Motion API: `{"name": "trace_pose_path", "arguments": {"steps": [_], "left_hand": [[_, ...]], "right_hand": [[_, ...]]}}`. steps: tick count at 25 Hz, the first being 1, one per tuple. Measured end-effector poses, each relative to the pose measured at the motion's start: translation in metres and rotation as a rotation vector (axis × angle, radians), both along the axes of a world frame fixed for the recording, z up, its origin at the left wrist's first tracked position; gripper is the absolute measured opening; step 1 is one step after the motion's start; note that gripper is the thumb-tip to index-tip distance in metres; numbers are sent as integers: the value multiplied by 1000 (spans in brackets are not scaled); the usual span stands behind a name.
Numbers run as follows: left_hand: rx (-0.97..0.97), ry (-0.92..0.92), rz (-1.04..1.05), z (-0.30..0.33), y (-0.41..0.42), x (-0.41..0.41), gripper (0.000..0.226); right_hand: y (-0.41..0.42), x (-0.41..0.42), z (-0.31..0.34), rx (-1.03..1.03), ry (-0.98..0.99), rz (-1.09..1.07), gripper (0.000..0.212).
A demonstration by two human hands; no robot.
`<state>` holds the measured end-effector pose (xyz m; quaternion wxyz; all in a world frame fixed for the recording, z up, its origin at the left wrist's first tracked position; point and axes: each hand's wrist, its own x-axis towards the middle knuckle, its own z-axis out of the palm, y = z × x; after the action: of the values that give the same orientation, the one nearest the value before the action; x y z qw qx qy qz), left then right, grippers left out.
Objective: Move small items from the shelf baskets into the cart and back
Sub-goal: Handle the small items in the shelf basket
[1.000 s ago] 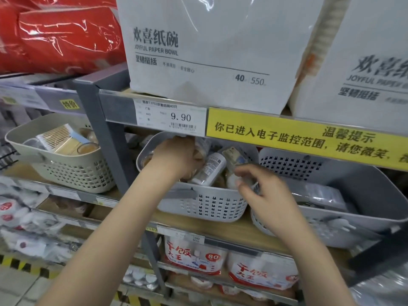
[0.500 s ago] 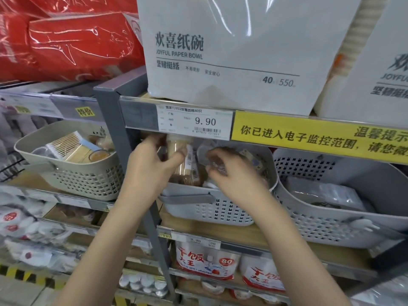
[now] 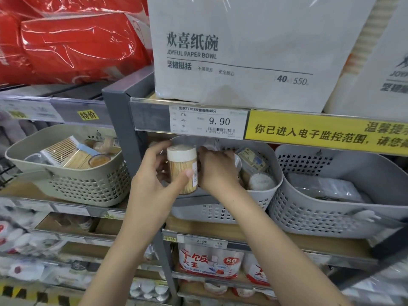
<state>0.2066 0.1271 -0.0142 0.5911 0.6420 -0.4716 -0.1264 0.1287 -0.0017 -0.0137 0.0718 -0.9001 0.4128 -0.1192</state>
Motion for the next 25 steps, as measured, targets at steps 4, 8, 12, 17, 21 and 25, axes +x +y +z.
{"name": "trace_pose_path", "arguments": {"steps": [4, 8, 12, 17, 21, 25], "left_hand": [[-44, 20, -35, -4, 4, 3, 61], [-79, 41, -83, -7, 9, 5, 62], [-87, 35, -128, -8, 10, 10, 59], [-114, 43, -191, -8, 8, 11, 55], [-164, 30, -273, -7, 2, -6, 56], [-157, 55, -469, -16, -11, -52, 59]], "right_hand": [[4, -3, -4, -21, -120, -38, 24], [5, -7, -10, 118, -437, -63, 47], [11, -17, -9, 229, -805, -57, 57], [32, -48, -9, 210, -1000, -54, 57], [60, -92, -14, 96, -1038, -130, 63], [91, -157, -30, -14, -1054, -319, 60]]}}
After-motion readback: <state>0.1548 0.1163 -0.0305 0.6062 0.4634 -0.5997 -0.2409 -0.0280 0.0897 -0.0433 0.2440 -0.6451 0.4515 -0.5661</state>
